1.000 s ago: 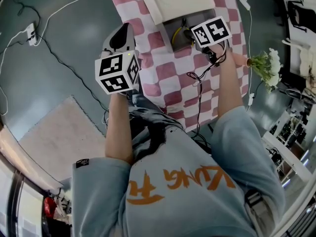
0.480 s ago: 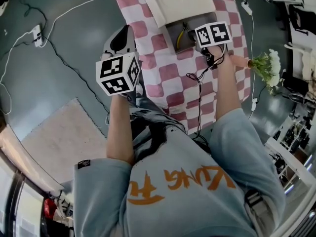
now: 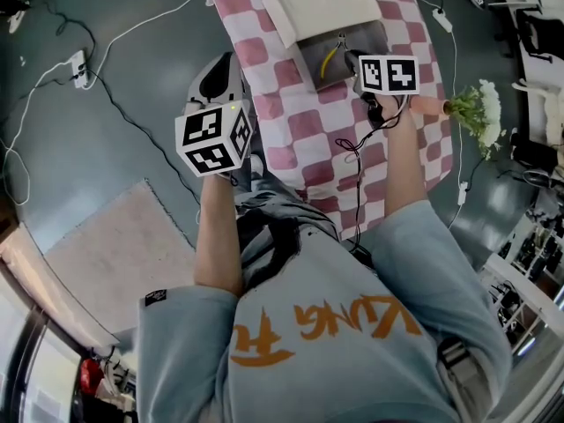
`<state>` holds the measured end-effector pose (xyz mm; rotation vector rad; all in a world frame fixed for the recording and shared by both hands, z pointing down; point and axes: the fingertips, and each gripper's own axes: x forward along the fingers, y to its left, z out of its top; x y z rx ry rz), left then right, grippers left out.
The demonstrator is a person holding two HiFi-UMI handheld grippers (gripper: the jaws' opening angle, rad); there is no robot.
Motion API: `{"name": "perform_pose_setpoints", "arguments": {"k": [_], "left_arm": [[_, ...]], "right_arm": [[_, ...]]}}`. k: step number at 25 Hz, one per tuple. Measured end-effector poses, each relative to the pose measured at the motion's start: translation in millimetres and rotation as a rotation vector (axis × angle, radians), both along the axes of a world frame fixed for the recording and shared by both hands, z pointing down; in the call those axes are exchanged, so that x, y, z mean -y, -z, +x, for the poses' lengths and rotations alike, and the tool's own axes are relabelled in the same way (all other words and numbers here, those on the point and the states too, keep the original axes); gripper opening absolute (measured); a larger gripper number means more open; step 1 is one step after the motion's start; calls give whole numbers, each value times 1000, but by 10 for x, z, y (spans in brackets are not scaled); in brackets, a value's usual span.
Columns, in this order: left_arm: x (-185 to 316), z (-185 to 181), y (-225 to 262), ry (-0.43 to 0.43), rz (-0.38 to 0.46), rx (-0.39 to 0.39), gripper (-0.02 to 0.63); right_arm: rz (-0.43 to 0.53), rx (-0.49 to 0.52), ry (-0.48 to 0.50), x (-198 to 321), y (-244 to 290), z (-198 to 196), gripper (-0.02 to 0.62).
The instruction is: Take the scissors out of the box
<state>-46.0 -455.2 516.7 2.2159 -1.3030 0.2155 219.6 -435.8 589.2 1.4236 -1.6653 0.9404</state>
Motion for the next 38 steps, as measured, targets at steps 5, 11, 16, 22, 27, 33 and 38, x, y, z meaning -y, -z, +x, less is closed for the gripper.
{"name": "perform_pose_setpoints", "arguments": {"k": [5,11,16,22,27,33,38], "left_arm": [[-133,-18,132,0,26,2,20],[-281,7,495,-17,99,12,20],[-383,-135,768,7,151,23,20],[-478,-302,996,61,211,71,20],[-600,-328,1270,77,278,92,20],[-845,-253,1628,63,380,176,20],[-901,-398,1903,109,440,184,20]], "right_arm": [[122,21,-17,-14,269,-70,34],[246,38,-2,-90,650,-167,34],[363,101,23,-130,1015,-407,34],[489,182,37,-178,1339,-681,34],[608,134,65,-280,1782,-925,34],[739,179,70,-544,2279,-1108,34],[852,251,31,-677,2541,-1212,34]]}}
